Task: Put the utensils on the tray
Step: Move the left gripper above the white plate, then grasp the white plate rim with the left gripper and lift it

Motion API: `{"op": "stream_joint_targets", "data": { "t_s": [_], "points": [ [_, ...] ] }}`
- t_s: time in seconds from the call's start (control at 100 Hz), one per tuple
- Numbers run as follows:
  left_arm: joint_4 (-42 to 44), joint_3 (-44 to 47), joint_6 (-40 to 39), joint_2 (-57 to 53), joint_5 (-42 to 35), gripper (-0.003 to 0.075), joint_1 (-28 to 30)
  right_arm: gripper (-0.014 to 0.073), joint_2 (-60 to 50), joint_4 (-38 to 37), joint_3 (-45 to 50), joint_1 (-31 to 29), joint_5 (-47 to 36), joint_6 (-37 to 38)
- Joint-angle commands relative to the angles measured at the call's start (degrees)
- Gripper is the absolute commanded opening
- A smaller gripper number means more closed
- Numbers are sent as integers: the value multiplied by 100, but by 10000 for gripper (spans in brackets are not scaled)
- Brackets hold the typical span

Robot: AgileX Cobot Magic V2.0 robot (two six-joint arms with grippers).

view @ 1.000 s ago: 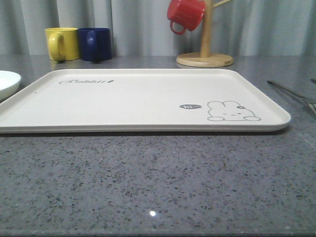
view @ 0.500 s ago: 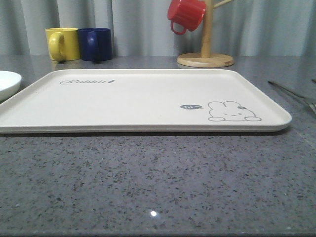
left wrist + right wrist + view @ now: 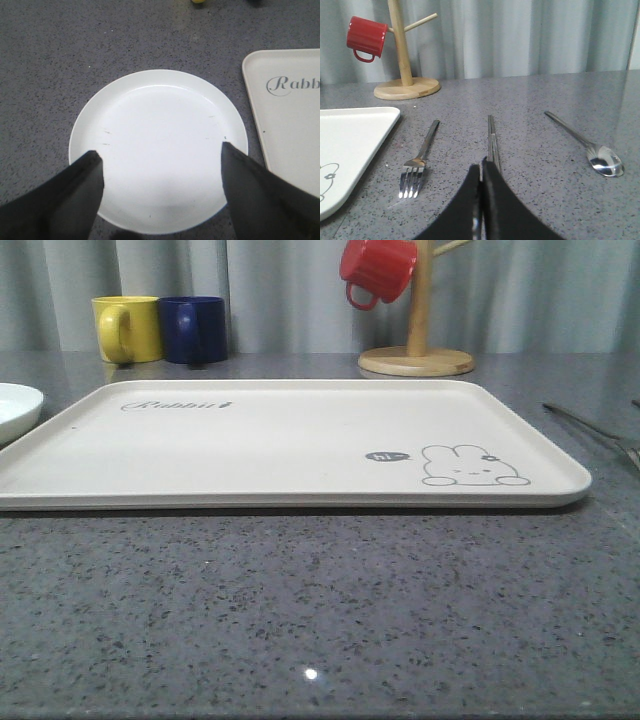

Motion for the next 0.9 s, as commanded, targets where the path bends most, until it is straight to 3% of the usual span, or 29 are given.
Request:
{"op": "stream_joint_targets", "data": {
  "t_s": [0.0, 0.4, 0.7, 0.8, 0.89],
  "points": [
    [-41, -673, -85, 491, -15, 495, 127, -62, -98, -56, 17, -34, -466, -5],
    [-242, -3030, -85, 2823, 2998, 495, 1283, -62, -98, -56, 17, -34, -466, -5],
    [-283, -3281, -85, 3751, 3121, 489, 1489, -62, -98, -56, 17, -34, -466, -5],
    [-283, -3281, -85, 3845, 3133, 400, 1489, -62, -98, -56, 17, -34, -466, -5],
    [-329, -3281, -85, 3848, 3122, 258, 1489, -62, -98, -56, 17, -34, -466, -5]
  ]
}}
